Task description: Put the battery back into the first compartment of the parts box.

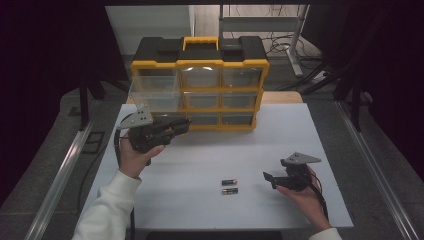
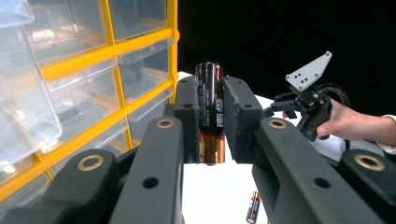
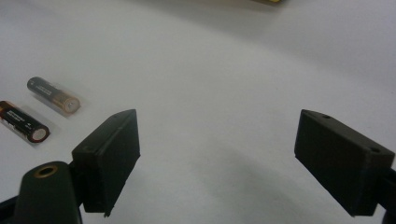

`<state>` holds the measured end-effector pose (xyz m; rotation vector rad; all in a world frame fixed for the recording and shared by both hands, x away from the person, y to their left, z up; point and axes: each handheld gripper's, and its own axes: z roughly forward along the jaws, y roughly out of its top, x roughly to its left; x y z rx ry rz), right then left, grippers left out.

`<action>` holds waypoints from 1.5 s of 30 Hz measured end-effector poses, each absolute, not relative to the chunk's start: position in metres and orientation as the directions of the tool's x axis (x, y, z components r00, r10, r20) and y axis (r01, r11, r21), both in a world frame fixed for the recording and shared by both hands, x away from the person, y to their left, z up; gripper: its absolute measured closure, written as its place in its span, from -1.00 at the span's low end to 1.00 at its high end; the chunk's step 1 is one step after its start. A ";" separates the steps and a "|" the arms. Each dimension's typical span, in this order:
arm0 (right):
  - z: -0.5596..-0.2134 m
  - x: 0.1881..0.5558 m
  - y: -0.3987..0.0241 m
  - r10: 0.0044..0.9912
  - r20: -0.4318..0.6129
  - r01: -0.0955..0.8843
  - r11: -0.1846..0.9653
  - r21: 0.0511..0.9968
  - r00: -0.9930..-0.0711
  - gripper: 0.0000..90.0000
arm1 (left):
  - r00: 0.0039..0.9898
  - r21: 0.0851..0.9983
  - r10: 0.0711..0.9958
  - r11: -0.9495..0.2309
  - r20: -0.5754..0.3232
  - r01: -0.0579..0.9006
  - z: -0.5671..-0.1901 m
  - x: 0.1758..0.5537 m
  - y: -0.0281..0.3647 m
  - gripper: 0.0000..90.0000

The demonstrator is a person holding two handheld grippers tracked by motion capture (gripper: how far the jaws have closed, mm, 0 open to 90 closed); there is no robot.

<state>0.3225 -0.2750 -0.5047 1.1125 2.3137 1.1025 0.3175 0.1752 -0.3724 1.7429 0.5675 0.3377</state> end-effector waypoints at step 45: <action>-0.504 0.323 -0.275 0.775 0.021 0.503 0.390 0.771 -0.632 -0.68 | 0.791 0.979 0.608 -0.117 -0.062 0.167 -0.323 0.337 0.188 0.71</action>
